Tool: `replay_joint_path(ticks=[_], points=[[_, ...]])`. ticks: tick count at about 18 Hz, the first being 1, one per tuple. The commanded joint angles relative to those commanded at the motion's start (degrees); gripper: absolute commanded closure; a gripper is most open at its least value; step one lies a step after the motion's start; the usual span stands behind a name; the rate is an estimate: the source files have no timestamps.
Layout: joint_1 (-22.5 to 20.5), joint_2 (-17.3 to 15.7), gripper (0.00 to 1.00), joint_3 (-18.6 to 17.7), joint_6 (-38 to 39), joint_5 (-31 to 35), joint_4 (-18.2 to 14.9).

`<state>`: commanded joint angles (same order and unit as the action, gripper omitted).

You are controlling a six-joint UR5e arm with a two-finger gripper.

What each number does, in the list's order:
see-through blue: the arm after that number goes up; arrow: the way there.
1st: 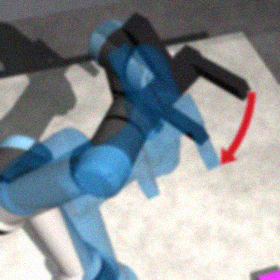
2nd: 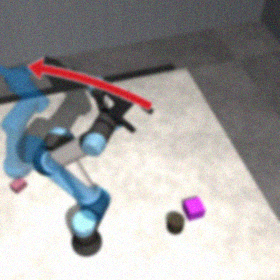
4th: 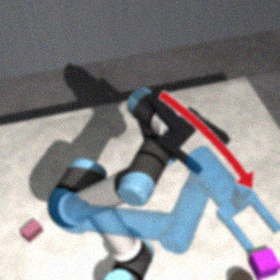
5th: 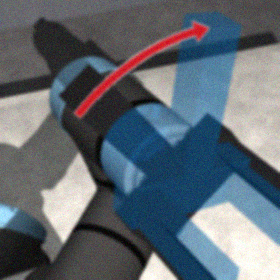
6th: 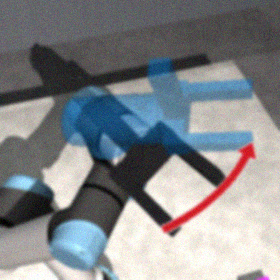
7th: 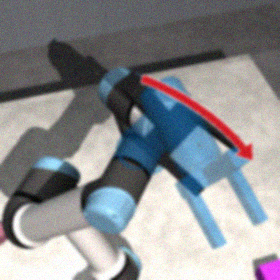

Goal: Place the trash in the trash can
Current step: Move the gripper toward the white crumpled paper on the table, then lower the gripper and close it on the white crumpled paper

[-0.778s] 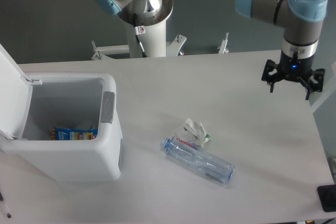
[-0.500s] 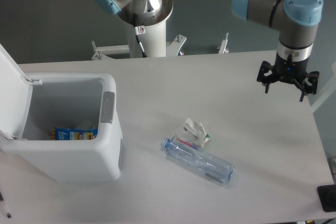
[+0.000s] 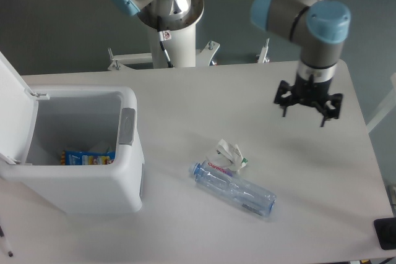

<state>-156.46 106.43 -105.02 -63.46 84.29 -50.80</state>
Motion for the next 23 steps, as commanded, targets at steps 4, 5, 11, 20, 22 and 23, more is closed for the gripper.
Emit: replay_joint_path(ticks=[4,5,11,20,22,23], points=[[4.49,6.67,0.00,1.39,6.22,0.52,1.13],[5.45,8.16,0.00,2.62,7.90,1.14,1.32],[9.06,12.75,0.00,6.06,14.06,4.40,1.14],[10.65,12.66,1.00,5.53,15.91,4.92,0.09],[10.38,11.52,1.00,5.62,15.91,4.92,-1.57],[10.30,10.91,1.00,5.88,15.83,4.92,-2.97]])
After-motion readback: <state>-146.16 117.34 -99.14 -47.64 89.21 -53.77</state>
